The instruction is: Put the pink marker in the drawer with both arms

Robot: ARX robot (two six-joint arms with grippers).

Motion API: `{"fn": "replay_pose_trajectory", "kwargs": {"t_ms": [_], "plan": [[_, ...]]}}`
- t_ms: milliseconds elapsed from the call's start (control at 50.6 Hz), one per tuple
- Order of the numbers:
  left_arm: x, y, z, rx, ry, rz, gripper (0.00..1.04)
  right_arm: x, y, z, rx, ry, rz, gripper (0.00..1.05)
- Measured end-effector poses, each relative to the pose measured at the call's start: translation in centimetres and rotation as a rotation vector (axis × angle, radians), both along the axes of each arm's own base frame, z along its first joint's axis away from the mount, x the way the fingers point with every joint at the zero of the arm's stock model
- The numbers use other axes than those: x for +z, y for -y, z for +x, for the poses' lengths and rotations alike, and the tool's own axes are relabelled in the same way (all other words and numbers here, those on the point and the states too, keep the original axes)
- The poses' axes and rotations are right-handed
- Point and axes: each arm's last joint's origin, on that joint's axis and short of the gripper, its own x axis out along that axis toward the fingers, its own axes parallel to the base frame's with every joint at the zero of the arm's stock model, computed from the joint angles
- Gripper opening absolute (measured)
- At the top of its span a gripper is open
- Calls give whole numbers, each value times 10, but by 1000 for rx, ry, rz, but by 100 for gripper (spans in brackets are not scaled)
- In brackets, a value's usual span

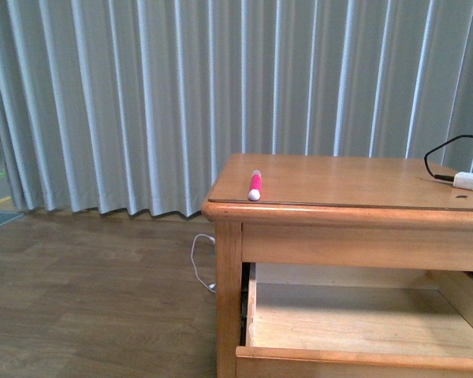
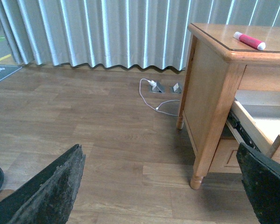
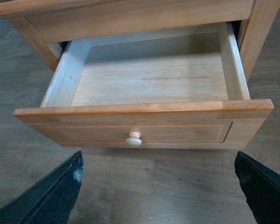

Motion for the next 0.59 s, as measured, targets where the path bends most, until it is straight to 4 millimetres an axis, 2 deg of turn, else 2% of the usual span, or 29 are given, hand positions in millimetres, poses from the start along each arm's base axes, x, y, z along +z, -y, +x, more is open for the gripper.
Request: {"fn": "replay_pose_trajectory", "kwargs": {"t_ms": [99,355,415,494,592], "plan": [[0,0,0,0,0,0,98,6,0,-7,36,7,0,96],[0,0,0,1,0,0,98,6,0,-8,28,16,-25,96],[-1,1,2,112,-28,4,98,6,0,-8,28,16,-25,96],[1,8,8,202,-81,27,98,6,0,-8,27,16,-25,96],[19,25,22,159,-105,56,98,6,0,-8,27,16,-26,96]]}}
